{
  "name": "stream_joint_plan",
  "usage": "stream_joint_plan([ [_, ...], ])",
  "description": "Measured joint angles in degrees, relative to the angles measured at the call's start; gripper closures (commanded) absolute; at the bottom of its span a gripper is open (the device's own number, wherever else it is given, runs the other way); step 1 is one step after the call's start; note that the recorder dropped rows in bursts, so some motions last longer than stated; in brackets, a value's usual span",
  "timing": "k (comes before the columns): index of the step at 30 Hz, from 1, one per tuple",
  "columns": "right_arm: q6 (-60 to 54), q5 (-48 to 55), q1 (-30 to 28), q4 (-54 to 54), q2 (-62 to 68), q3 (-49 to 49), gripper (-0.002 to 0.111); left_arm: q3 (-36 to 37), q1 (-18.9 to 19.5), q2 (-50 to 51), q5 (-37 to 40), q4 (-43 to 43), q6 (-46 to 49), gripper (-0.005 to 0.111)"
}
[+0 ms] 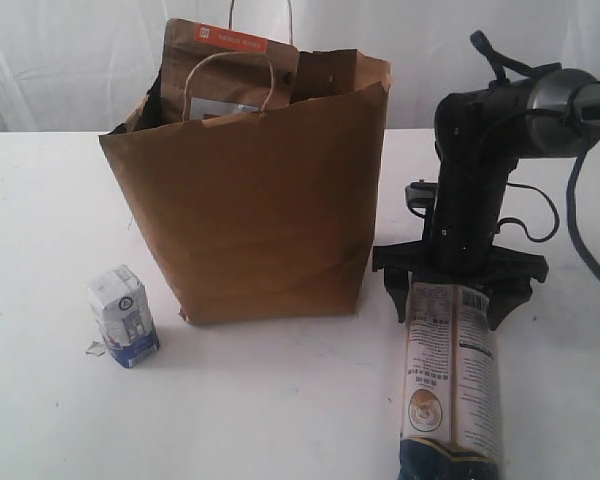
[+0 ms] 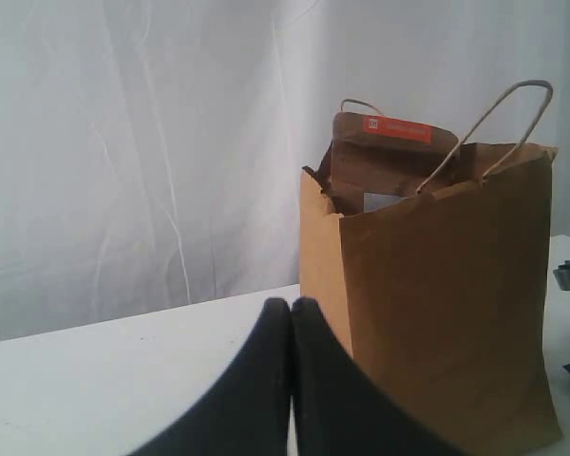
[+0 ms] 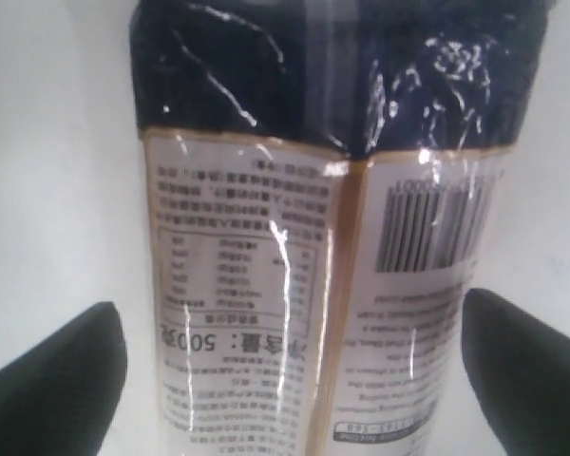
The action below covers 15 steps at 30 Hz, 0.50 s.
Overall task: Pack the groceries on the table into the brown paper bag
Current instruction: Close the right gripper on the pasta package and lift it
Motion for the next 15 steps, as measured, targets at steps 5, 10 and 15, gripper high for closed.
stream_joint_plan([
  [5, -0.9, 0.0, 0.0, 0.33, 0.0, 0.0, 0.024, 0.0, 0.0, 0.0, 0.0, 0.0, 0.0, 0.107],
  [10, -0.9, -0.13, 0.0, 0.33, 0.78, 0.0, 0.03, 0.0, 0.0, 0.0, 0.0, 0.0, 0.0, 0.107],
  [15, -1.02, 0.06, 0.0, 0.42, 1.53, 0.0, 0.036, 0.0, 0.0, 0.0, 0.0, 0.0, 0.0, 0.107],
])
